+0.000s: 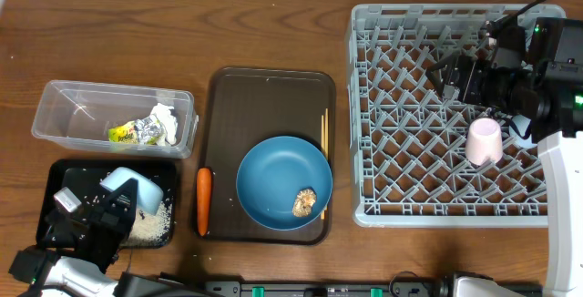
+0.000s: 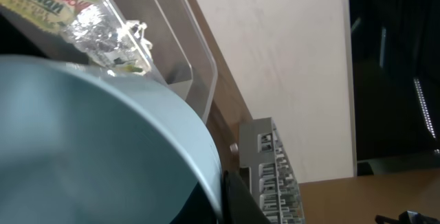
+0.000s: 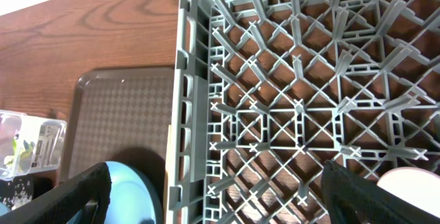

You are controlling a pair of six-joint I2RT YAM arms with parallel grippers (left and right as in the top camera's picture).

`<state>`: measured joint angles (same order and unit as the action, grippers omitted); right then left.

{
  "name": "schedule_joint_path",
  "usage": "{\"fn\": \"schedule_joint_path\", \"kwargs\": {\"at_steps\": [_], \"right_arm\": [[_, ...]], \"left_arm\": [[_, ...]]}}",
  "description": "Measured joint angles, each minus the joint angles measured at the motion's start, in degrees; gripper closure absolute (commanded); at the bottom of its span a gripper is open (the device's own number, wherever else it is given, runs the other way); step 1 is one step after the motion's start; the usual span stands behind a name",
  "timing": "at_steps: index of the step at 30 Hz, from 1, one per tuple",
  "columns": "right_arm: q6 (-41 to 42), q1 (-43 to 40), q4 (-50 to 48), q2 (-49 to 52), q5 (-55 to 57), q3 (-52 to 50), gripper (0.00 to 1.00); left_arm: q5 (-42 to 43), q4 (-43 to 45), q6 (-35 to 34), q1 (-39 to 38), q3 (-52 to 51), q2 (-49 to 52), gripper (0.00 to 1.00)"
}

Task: Sort waste into correct bins and load items into the dishwasher rack
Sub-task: 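Tip the light-blue bowl over the black tray to pour out rice, then lift the bowl and pass it to the right gripper above the rack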

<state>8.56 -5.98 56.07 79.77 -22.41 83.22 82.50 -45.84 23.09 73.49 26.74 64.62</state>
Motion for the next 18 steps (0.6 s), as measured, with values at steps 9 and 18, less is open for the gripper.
{"fn": "schedule_joint_path", "kwargs": {"at_steps": [9, 18], "right_arm": [[0.0, 0.0, 0.0, 0.0, 0.0, 0.0, 0.09], [0.2, 0.0, -0.4, 0.0, 0.0, 0.0, 0.09]], "left_arm": [[-2.8, 2.9, -2.6, 0.0, 0.0, 0.0, 0.94], [3.3, 3.7, -5.5, -3.4, 0.4, -1.2, 0.94]]}}
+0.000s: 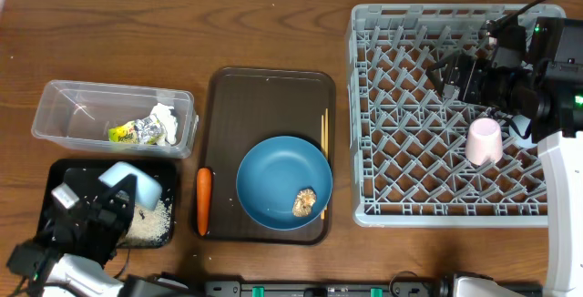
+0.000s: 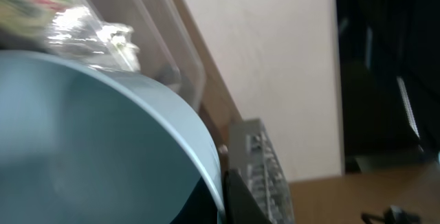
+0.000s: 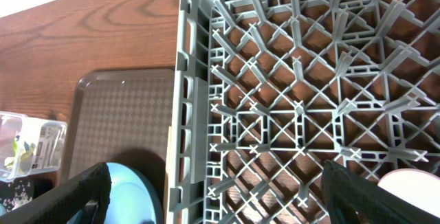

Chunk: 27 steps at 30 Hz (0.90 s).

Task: Sort waste into correct bins and load items into the dishwasher rack
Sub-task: 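Lift the bowl and pass it to the right gripper above the rack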

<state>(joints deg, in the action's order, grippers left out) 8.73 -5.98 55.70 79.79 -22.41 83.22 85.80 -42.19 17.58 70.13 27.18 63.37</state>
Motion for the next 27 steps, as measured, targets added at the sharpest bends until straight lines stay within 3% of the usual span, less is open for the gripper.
{"fn": "schedule_joint_path", "kwargs": {"at_steps": [7, 12, 18, 27], "right_arm": [[0.0, 0.0, -0.9, 0.0, 0.0, 0.0, 0.09], [0.4, 0.0, -1.6, 0.0, 0.0, 0.0, 0.09], [1.1, 0.0, -1.6, 0.0, 0.2, 0.0, 0.09], [5.6, -2.1, -1.6, 0.0, 5.0, 0.0, 0.09]], "left_arm": [[2.1, 5.5, -2.3, -16.8, 9.6, -3.8, 0.94], [0.8, 27.3, -11.3, -35.9, 16.4, -4.7, 0.94], [-9.3, 58.6, -28.4, -61.2, 17.5, -2.6, 0.94], [-25.0, 88.1, -41.4, -87.6, 17.5, 14.9, 0.94]]}}
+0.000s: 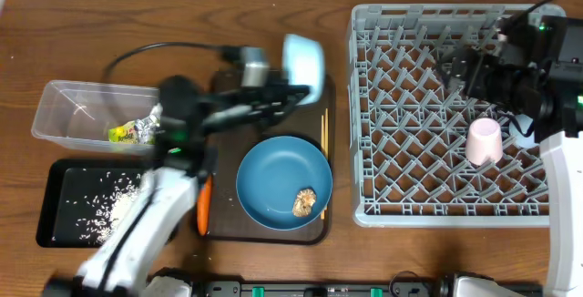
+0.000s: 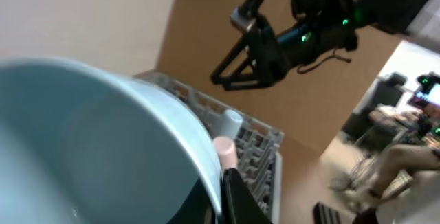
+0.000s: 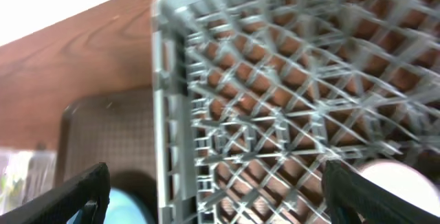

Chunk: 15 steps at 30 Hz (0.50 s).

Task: Sort waste into correct bins and load items into the dishwasher rack

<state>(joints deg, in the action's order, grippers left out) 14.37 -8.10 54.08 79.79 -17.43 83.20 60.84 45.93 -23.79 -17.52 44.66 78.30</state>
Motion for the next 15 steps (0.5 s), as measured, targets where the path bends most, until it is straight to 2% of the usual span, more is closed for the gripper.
{"fn": "schedule_joint_path", "kwargs": {"at_steps": [4, 9, 15], "right_arm": [[3.1, -3.3, 0.3, 0.0, 2.3, 0.0, 0.09], [5.0, -5.7, 1.5, 0.0, 3.4, 0.0, 0.09], [5.7, -6.5, 2.2, 0.0, 3.9, 0.0, 0.09]], "left_arm": [[-8.2, 15.6, -2.8, -8.2, 0.1, 10.4, 0.94], [-19.3, 28.8, -5.7, -15.6, 0.2, 21.7, 0.93], [-24.6, 31.9, -9.4, -19.7, 4.0, 31.5, 0.94]]}}
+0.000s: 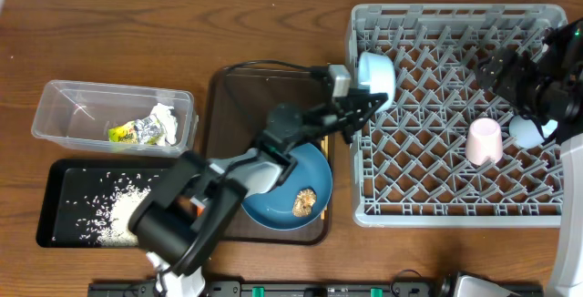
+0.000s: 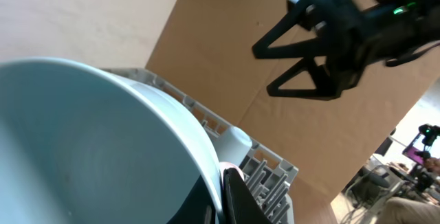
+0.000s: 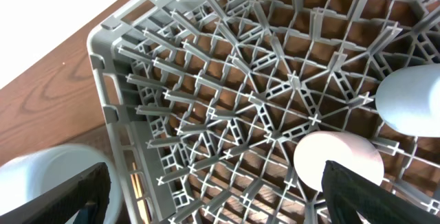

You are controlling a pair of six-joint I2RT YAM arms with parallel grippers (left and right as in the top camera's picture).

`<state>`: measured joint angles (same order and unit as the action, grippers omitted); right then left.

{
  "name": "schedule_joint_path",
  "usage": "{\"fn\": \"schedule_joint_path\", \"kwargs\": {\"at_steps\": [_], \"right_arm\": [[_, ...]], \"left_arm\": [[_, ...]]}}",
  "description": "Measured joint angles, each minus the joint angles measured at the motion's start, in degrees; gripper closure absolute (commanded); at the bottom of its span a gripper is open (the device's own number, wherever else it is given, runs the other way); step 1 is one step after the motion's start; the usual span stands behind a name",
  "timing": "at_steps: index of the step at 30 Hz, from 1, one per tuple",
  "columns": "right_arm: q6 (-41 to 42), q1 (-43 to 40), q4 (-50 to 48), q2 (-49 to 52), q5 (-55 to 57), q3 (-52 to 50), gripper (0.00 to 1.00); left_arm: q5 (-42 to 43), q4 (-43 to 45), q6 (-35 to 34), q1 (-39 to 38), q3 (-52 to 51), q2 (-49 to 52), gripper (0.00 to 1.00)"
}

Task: Sort waste into correct bins and load items into the dishwasher rack

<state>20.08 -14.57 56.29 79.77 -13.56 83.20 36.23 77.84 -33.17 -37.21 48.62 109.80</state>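
A light blue bowl (image 1: 375, 73) hangs over the left edge of the grey dishwasher rack (image 1: 455, 208), with my left gripper (image 1: 362, 98) shut on its rim. In the left wrist view the bowl (image 2: 89, 148) fills the frame, and one dark finger (image 2: 234, 198) presses its rim. My right gripper (image 1: 521, 71) hovers open over the rack's far right, holding nothing. Below it in the rack are a pink cup (image 3: 338, 159) and a pale cup (image 3: 412, 104). The blue plate (image 1: 273, 188) on the brown tray carries a food scrap (image 1: 305, 202).
A clear bin (image 1: 64, 106) at the left holds crumpled wrappers (image 1: 146, 129). The black tray (image 1: 64, 183) in front of it holds scattered rice (image 1: 123, 208). Chopsticks (image 1: 323, 124) lie along the brown tray's (image 1: 264, 92) right side. My left arm stretches across that tray.
My left gripper has carried the bowl from above the brown tray's far right corner to the rack's left edge. The right gripper has shifted right, toward the rack's far right corner.
My left gripper held the bowl tilted over the black tray with rice heaped under it. It was still there, a little nearer, 1.4 s ago. Then the bowl was over the brown tray, the rice left behind. Now it hangs at the rack's left edge.
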Motion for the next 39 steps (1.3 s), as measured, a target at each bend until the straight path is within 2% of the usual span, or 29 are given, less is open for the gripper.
{"fn": "schedule_joint_path", "kwargs": {"at_steps": [8, 35, 37, 38, 39], "right_arm": [[0.1, 0.0, 0.5, 0.0, 0.1, 0.0, 0.09], [-0.1, 0.0, 3.1, 0.0, 0.6, 0.0, 0.08], [-0.2, 0.0, 3.2, 0.0, 0.6, 0.0, 0.08], [-0.2, 0.0, 3.4, 0.0, 0.6, 0.0, 0.08], [-0.2, 0.0, 3.5, 0.0, 0.6, 0.0, 0.08]], "left_arm": [[2.4, -1.4, -1.4, -2.7, 8.1, 5.8, 0.94], [0.8, -5.8, -1.6, -5.4, 8.3, 9.0, 0.94], [0.8, -6.0, -1.6, -5.4, 8.3, 9.0, 0.83], [0.8, -6.0, -1.4, -5.3, 8.3, 9.0, 0.72], [0.8, -6.0, -1.4, -5.2, 8.3, 9.0, 0.66]]}}
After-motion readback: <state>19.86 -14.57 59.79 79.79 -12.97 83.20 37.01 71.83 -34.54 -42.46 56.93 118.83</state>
